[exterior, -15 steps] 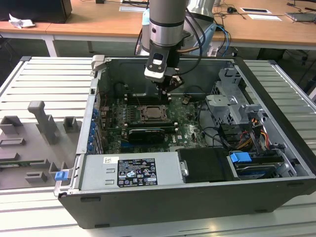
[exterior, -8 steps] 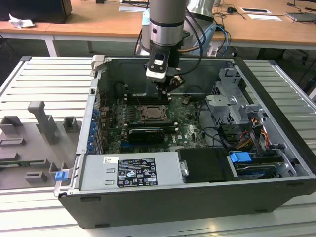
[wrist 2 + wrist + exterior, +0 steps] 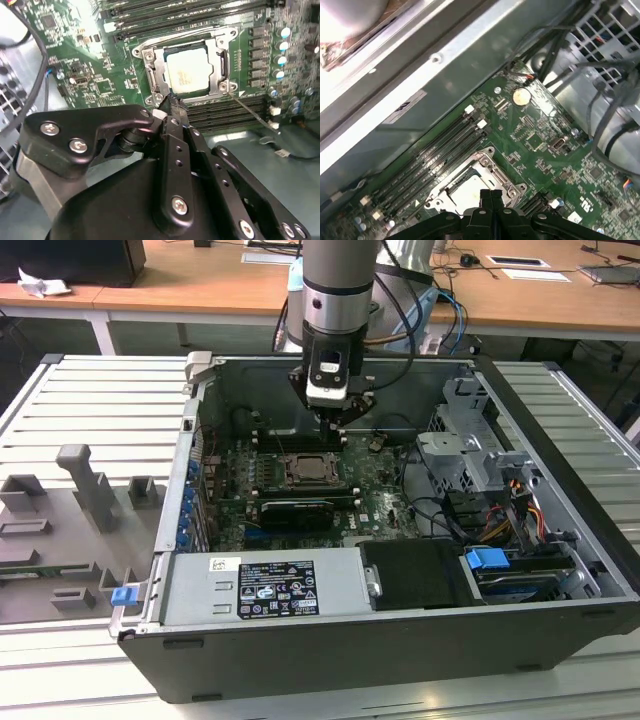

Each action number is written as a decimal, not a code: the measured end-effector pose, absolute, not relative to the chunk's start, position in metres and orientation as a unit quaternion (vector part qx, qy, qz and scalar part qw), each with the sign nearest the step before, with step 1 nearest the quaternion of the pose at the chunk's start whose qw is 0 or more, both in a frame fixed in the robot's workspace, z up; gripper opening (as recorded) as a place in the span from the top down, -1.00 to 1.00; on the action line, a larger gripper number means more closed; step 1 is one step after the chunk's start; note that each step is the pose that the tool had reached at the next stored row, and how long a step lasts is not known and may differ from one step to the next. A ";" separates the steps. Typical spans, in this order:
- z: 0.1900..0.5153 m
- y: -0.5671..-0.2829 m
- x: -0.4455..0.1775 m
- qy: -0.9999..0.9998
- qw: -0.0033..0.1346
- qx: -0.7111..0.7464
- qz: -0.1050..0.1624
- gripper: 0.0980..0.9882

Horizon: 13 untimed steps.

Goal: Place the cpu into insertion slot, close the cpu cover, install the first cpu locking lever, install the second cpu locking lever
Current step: 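Install the first cpu locking lever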

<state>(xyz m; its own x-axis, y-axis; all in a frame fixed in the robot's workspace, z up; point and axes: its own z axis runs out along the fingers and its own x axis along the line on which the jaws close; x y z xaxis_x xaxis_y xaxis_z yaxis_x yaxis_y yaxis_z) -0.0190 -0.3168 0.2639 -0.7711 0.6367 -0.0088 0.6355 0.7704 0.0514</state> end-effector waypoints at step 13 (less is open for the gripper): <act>0.264 -0.317 -0.019 0.979 0.009 0.202 0.024 0.98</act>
